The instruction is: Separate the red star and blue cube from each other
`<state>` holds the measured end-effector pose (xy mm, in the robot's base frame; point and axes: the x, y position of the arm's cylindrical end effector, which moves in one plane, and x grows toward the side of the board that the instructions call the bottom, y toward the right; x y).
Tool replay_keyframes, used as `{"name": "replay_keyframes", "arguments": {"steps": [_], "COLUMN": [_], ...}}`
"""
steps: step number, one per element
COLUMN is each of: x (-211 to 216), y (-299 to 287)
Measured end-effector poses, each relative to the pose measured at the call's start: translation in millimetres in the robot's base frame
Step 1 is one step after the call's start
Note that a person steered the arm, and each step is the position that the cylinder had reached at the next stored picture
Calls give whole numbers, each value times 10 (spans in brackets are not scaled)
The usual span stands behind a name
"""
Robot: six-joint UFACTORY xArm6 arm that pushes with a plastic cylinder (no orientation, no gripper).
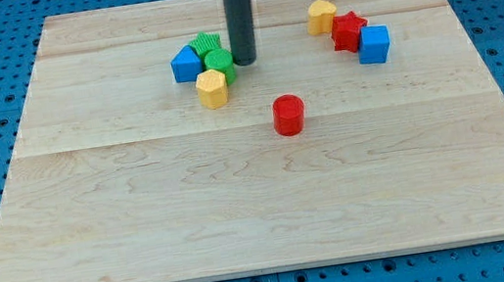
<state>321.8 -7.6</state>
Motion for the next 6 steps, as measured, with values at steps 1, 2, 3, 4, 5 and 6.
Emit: {"name": "replay_keyframes", "arguments": {"steps": [1, 2, 3, 4, 5, 6], "x": [-4, -4, 138, 220, 157, -1], "y": [26, 611, 1343, 1691, 1941, 2158]}}
